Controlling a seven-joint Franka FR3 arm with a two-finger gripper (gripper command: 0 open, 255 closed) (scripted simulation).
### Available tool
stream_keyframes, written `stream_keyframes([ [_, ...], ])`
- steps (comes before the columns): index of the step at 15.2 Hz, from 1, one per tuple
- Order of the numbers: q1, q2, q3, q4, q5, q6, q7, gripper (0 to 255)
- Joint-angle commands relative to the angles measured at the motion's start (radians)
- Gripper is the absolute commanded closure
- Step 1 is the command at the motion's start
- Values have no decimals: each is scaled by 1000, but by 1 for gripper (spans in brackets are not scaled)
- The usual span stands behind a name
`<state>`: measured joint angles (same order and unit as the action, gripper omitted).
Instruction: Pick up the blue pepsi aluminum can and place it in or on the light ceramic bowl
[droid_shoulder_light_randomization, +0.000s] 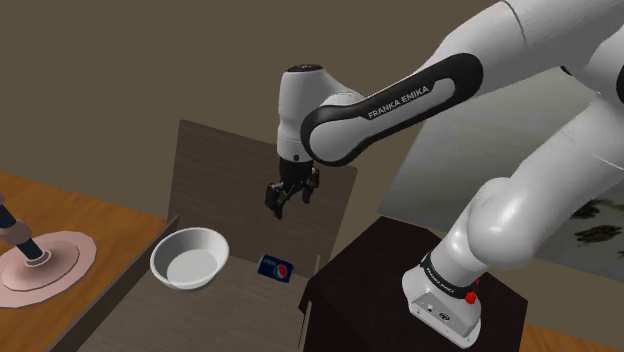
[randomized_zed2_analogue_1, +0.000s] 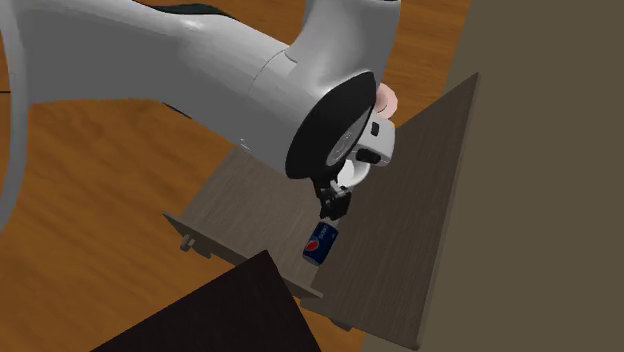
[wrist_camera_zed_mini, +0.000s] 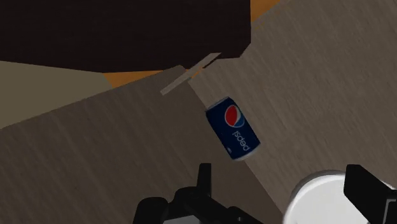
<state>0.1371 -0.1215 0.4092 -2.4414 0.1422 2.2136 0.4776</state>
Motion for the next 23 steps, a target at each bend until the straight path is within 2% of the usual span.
stream_keyframes([
  [1,6,84,22,38,-34,48,52,0],
  [7,59,334,40,175,-181,148,218,0],
  [13,163,575,-5,361,-314,191,353,0],
  [20,295,843,-69,639,-399,181,441,0],
  [23,307,875,-78,656,-408,196,448,0],
])
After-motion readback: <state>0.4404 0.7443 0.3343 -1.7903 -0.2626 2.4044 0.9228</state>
